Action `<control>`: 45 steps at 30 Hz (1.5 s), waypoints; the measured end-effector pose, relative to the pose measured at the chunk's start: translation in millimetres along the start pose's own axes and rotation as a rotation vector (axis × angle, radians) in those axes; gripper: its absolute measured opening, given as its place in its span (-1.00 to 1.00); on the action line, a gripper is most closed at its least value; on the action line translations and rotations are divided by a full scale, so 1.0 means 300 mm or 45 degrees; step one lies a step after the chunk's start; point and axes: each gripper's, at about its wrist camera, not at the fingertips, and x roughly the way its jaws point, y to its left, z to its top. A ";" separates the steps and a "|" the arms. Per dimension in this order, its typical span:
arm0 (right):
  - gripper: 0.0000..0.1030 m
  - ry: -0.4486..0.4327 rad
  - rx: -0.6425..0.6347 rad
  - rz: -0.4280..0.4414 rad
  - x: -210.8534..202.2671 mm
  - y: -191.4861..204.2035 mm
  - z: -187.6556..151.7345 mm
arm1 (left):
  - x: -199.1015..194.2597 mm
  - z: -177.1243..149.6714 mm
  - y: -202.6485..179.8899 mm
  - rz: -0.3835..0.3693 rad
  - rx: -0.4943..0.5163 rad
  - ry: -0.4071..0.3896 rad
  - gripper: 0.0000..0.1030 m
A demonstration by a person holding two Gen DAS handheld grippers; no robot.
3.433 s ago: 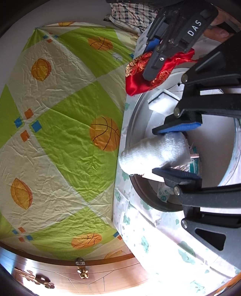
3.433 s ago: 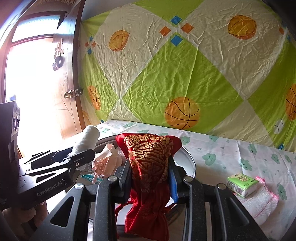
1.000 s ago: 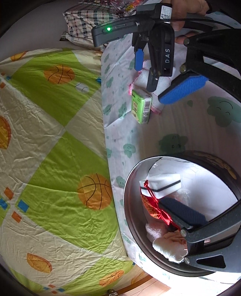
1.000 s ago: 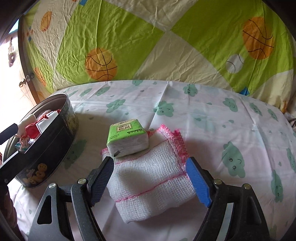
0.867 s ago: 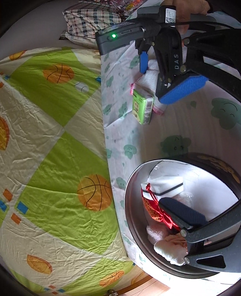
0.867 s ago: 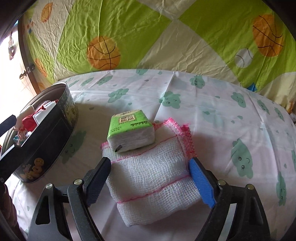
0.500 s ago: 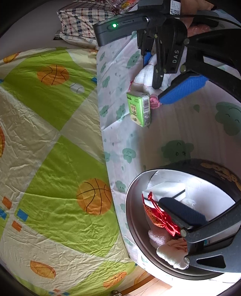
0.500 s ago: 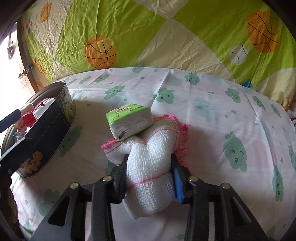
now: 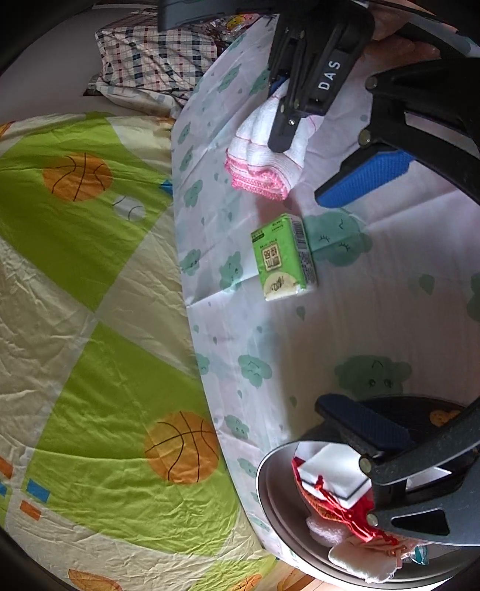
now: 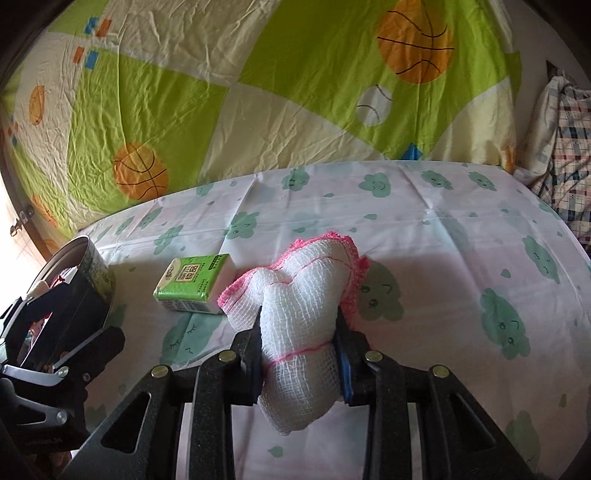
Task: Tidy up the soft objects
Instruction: 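Grasp the pink-edged mesh cloth with the right tool while the left tool grasps the tissue pack, then carry the mesh cloth with the right tool while the left tool carries the tissue pack over the tin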
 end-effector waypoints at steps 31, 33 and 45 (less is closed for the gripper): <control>-0.35 -0.036 0.076 -0.011 -0.021 -0.059 0.002 | 0.337 0.091 -0.066 -0.175 -0.130 0.276 0.40; -0.35 -0.042 0.068 -0.011 -0.024 -0.055 0.002 | 0.331 0.088 -0.060 -0.198 -0.145 0.263 0.39; -0.35 -0.165 0.056 0.012 -0.083 -0.046 -0.002 | 0.183 0.047 -0.003 -0.145 -0.192 0.068 0.39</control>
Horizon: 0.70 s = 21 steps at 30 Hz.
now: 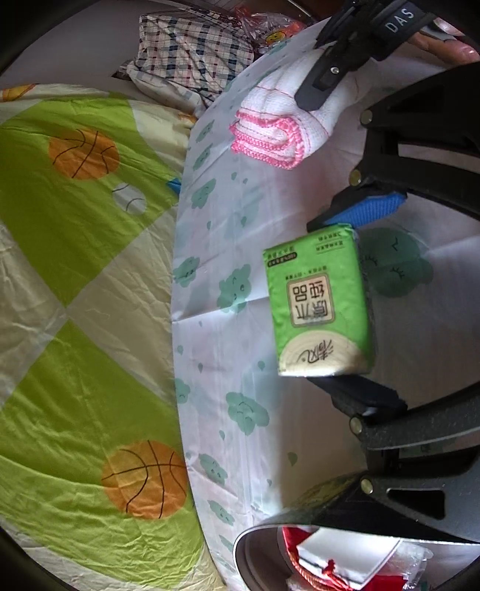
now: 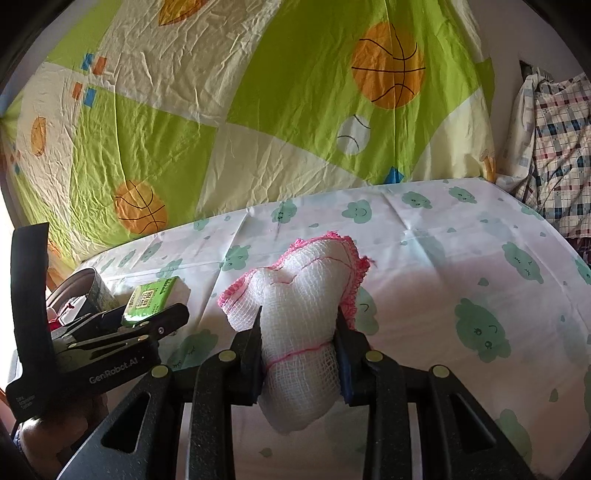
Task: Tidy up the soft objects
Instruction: 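Carry the mesh cloth with the right tool while the left tool carries the tissue pack over the tin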
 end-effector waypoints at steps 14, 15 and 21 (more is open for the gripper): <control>-0.36 -0.228 -0.109 -0.071 -0.108 0.062 -0.015 | -0.191 -0.082 0.020 0.116 0.054 -0.240 0.39; -0.36 -0.241 -0.124 -0.081 -0.113 0.070 -0.018 | -0.201 -0.088 0.018 0.123 0.058 -0.249 0.39; -0.36 -0.268 -0.142 -0.063 -0.135 0.094 -0.030 | -0.266 -0.123 0.017 0.133 0.083 -0.325 0.39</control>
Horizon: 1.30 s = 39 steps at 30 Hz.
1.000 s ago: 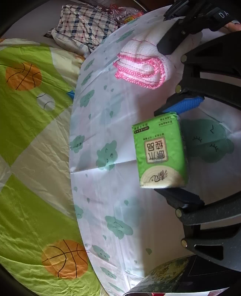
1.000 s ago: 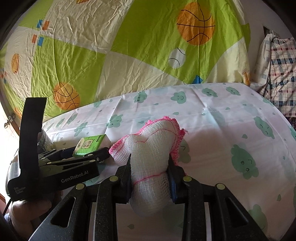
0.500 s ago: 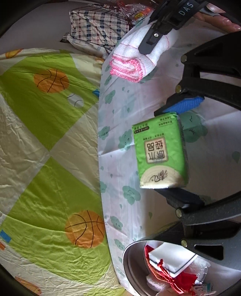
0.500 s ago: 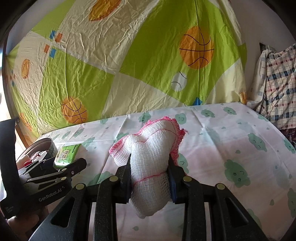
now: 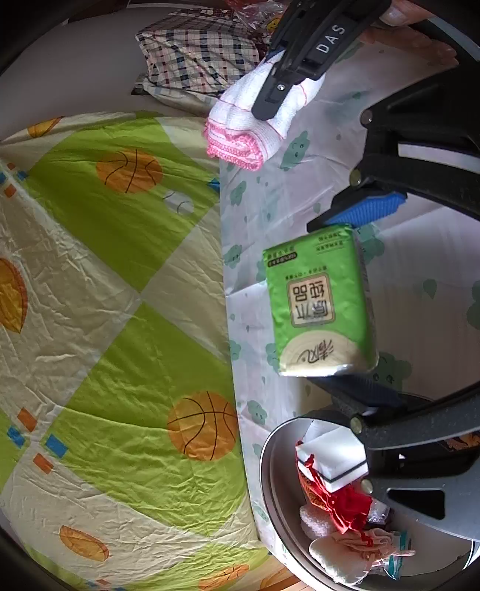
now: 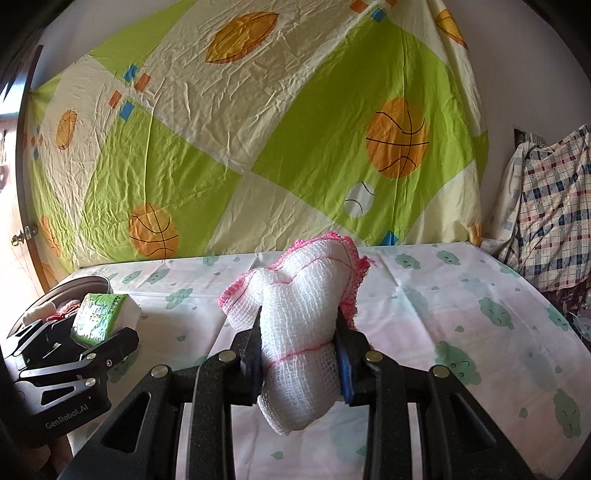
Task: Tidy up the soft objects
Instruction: 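Carry the mesh cloth with the right tool while the left tool carries the tissue pack over the tin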
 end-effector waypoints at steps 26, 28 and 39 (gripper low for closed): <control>-0.35 -0.117 -0.058 0.033 -0.099 0.101 -0.035 | -0.153 -0.045 0.095 0.013 -0.061 -0.119 0.39; -0.35 -0.125 -0.061 0.039 -0.106 0.106 -0.037 | -0.161 -0.048 0.096 0.015 -0.058 -0.127 0.39; -0.35 -0.138 -0.053 0.063 -0.120 0.129 -0.043 | -0.204 -0.066 0.131 0.033 -0.067 -0.165 0.39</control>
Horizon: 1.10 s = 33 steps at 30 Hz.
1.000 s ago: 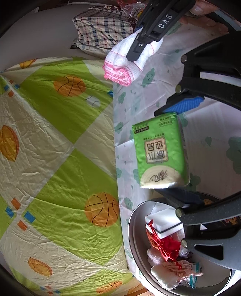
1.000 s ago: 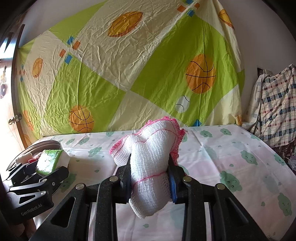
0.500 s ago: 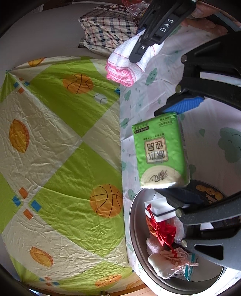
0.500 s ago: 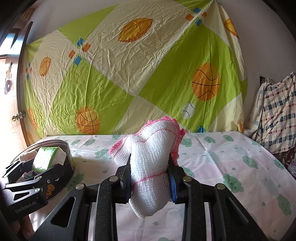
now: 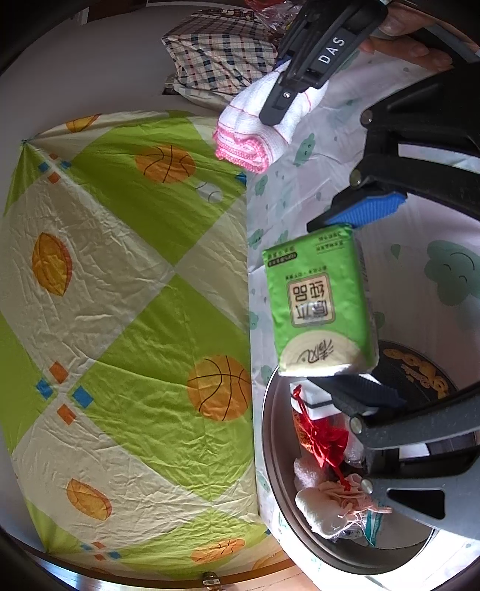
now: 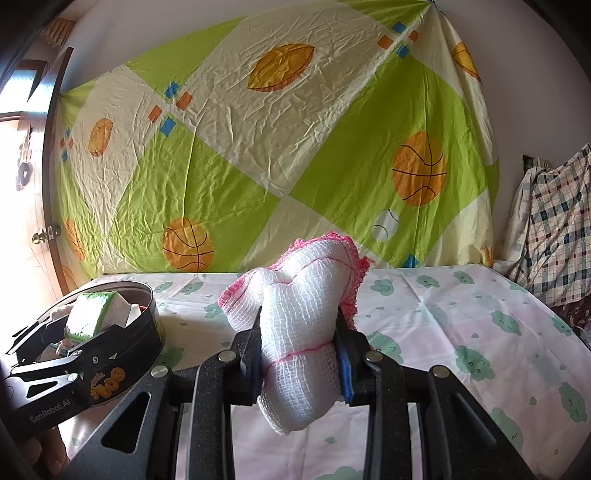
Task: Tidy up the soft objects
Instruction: 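Carry the mesh cloth with the right tool while the left tool carries the tissue pack over the tin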
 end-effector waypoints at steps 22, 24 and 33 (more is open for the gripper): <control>-0.35 -0.016 -0.010 0.055 -0.018 0.056 -0.009 | -0.064 -0.012 0.065 0.052 -0.025 -0.065 0.39; -0.35 -0.022 -0.010 0.060 -0.023 0.062 -0.011 | -0.069 -0.012 0.070 0.059 -0.027 -0.070 0.39; -0.35 -0.022 -0.001 0.079 -0.029 0.071 -0.012 | -0.079 -0.016 0.106 0.075 -0.053 -0.071 0.39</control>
